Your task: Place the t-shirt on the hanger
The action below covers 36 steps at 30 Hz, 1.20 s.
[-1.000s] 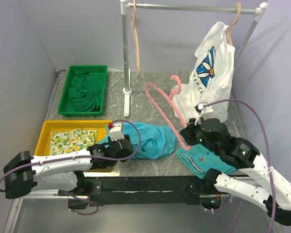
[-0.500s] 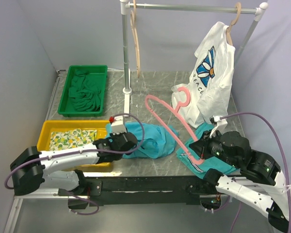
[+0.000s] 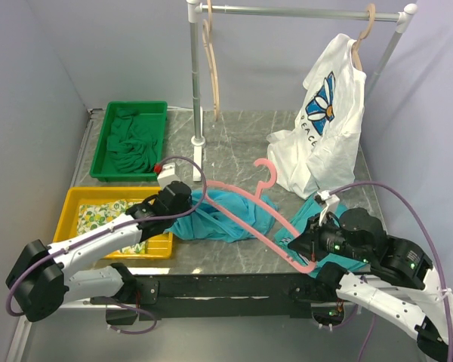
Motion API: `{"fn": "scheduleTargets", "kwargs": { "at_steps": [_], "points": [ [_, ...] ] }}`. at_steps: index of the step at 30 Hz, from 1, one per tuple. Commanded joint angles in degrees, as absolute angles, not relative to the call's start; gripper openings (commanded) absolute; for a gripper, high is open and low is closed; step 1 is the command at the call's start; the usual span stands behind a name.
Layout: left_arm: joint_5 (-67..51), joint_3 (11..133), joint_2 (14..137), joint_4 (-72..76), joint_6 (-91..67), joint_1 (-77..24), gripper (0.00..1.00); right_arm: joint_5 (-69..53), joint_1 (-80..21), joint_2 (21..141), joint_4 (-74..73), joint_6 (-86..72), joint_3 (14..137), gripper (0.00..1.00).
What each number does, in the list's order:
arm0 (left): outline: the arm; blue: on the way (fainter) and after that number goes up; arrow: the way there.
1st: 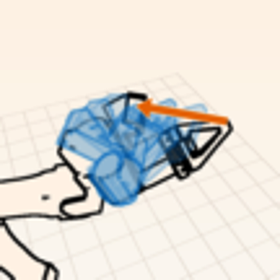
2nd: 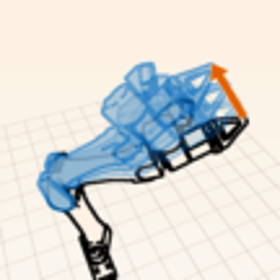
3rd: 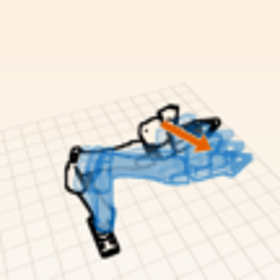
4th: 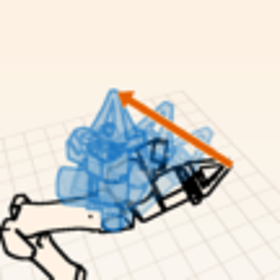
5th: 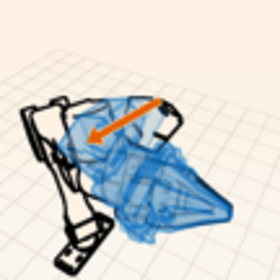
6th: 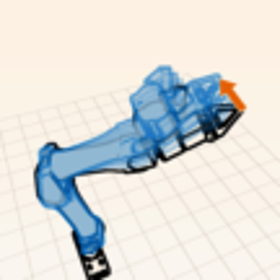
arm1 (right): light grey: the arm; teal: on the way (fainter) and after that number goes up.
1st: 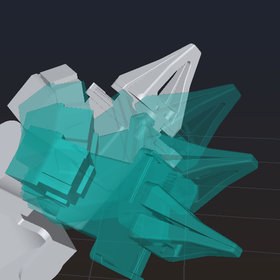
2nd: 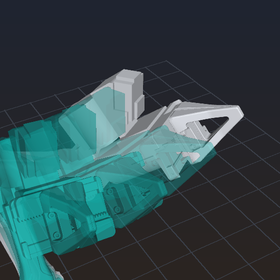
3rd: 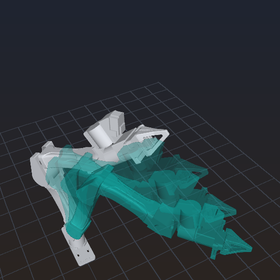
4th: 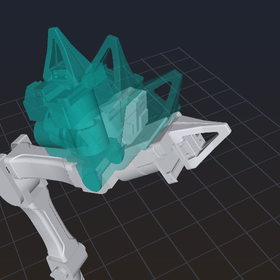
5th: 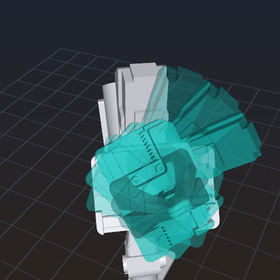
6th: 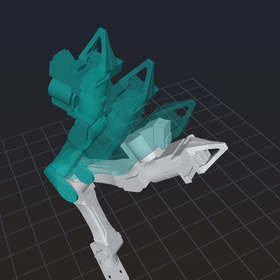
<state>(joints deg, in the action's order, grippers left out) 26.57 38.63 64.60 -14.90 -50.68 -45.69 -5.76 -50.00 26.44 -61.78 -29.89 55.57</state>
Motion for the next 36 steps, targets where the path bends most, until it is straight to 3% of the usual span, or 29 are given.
{"fn": "scheduleTargets", "kwargs": {
  "at_steps": [1, 27, 36],
  "points": [
    [21.5, 38.7, 63.1, -11.7, -47.6, -43.8, 0.04, -9.2, -50.4, 26.1, -59.5, -27.7, 53.6, 0.00],
    [13.2, 48.4, 65.9, -14.9, -39.1, -37.8, 0.01, -10.5, -50.4, 27.8, -59.7, -23.4, 55.6, 0.00],
    [0.6, 56.3, 63.4, -17.0, -28.6, -38.4, 0.01, -6.8, -50.4, 30.2, -50.7, -23.6, 53.3, 0.00]
  ]
}}
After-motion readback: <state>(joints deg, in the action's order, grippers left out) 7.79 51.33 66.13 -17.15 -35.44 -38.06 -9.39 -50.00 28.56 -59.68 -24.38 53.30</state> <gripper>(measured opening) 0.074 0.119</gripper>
